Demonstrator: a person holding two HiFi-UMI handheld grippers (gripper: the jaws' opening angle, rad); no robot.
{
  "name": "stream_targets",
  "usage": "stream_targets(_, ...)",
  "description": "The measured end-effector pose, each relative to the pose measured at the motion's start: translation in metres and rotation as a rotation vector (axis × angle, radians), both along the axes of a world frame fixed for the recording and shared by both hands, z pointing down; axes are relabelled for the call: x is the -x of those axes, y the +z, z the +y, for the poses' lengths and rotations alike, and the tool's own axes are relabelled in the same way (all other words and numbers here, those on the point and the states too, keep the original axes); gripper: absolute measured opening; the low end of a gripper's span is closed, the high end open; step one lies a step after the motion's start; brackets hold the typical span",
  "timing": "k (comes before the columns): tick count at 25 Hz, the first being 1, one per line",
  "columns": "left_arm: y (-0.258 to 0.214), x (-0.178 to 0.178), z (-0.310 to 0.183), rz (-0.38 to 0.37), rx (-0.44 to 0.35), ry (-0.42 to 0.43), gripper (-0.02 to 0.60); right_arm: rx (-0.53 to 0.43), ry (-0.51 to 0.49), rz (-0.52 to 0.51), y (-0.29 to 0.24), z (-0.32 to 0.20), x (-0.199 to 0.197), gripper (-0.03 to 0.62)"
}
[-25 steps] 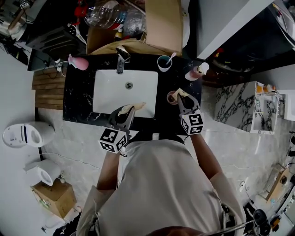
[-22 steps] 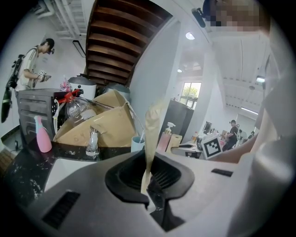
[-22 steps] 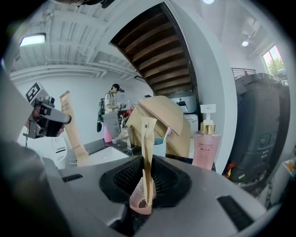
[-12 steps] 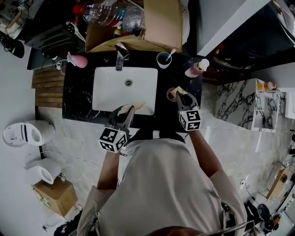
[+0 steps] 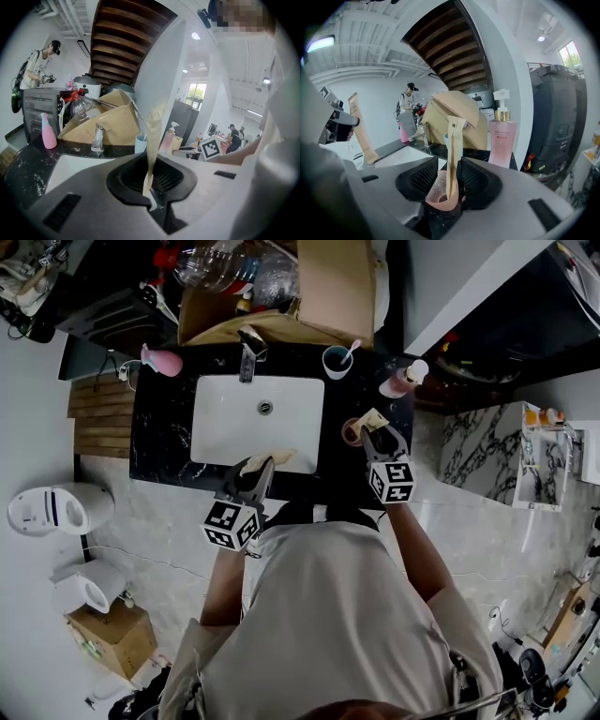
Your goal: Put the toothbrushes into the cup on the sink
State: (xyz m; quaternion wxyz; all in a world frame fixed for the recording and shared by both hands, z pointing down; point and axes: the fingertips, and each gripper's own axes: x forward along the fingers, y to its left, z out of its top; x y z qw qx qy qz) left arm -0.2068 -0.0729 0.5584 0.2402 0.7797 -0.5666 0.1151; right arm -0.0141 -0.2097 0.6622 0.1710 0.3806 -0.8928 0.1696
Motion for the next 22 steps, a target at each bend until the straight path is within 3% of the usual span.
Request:
stream_targets(6, -0.004, -0.003, -0.004, 0.001, -0.010, 0.011, 0.037, 0.006, 0.035, -0.001, -0.004, -0.001, -0.011, 0.209)
stream_targets(22, -0.010, -0.025, -0.031, 0.011, -0.033, 0.081, 0.037, 0.043, 0.054, -0.022, -0.018, 0.011, -0.037, 0.198)
